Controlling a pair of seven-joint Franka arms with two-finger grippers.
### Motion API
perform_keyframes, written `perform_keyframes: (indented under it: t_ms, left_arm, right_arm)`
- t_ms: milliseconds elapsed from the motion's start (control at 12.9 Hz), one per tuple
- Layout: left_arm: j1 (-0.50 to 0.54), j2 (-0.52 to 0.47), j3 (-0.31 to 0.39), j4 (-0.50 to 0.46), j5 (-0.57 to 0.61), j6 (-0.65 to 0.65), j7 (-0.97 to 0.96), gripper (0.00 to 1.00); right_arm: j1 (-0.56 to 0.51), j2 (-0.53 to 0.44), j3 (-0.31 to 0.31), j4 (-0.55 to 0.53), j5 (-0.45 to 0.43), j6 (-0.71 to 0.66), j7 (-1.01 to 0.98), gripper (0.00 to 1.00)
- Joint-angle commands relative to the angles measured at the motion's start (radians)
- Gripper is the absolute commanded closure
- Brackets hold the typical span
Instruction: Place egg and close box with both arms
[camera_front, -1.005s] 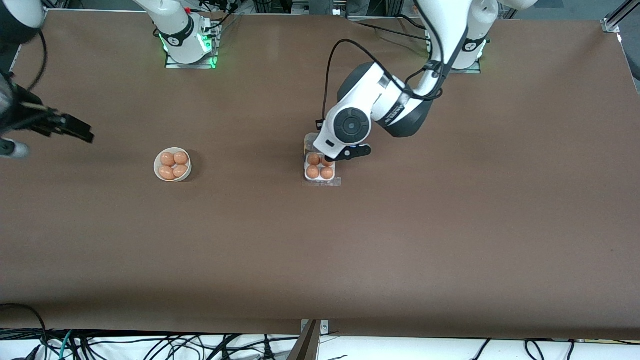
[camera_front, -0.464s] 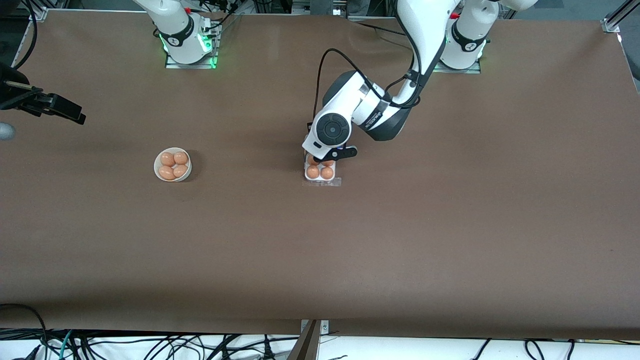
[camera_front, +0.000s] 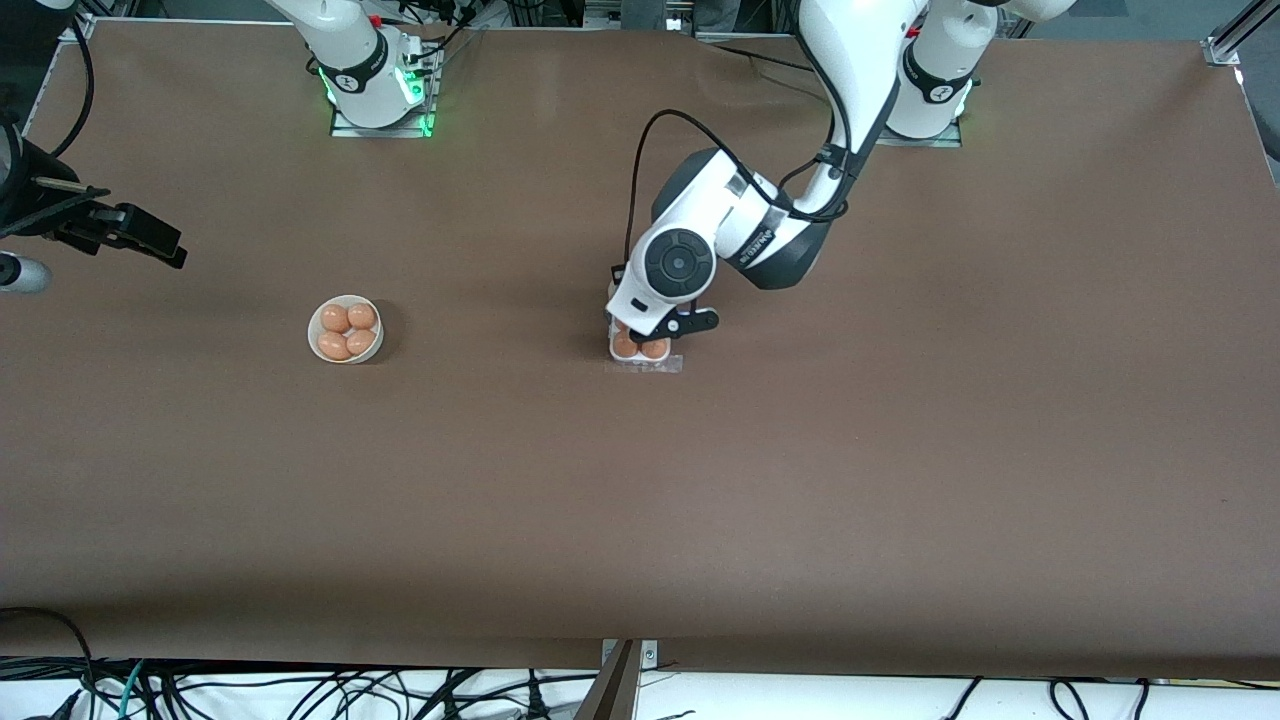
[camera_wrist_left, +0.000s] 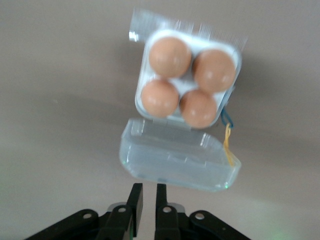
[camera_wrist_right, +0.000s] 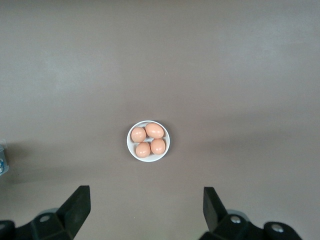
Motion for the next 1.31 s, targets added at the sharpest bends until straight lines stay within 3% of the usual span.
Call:
perform_keyframes:
  t_ms: [0,155,309,541,773,850,1082,1237]
  left_arm:
    - [0.034,0.008,0.007,0.069,-0.007,-0.012,0.005,0.76]
    - [0.036,-0.005,0.056,0.109,0.038,-0.021,0.0,0.72]
    - [0.036,-0.037,0.105,0.164,0.141,-0.021,0.0,0.6]
    - [0.079,-0.041,0.151,0.197,0.218,-0.021,0.02,0.33]
    - [0.105,-0.041,0.187,0.206,0.291,-0.024,0.058,0.18]
    - [0.114,-0.041,0.191,0.206,0.331,-0.026,0.064,0.07]
    - [0.203,-0.042,0.178,0.211,0.355,-0.035,0.101,0.01]
    - [0.273,-0.117,0.164,0.208,0.35,-0.044,0.2,0.0]
  right_arm:
    - [0.002,-0.005,-0.001,-0.015,0.008,0.031,0.018,0.0]
    - [0.002,-0.005,-0.001,-0.015,0.01,0.033,0.018,0.0]
    - [0.002,-0.005,-0.001,-0.015,0.01,0.031,0.018,0.0]
    - [0.002,-0.005,-0.001,-0.015,0.01,0.031,0.018,0.0]
    - [0.002,-0.004,-0.001,-0.015,0.01,0.031,0.018,0.0]
    - [0.002,-0.005,-0.001,-0.015,0.01,0.031,0.018,0.0]
    - [0.002,-0.005,-0.001,-0.015,0.01,0.031,0.018,0.0]
    - [0.002,-0.005,-0.001,-0.015,0.01,0.03,0.018,0.0]
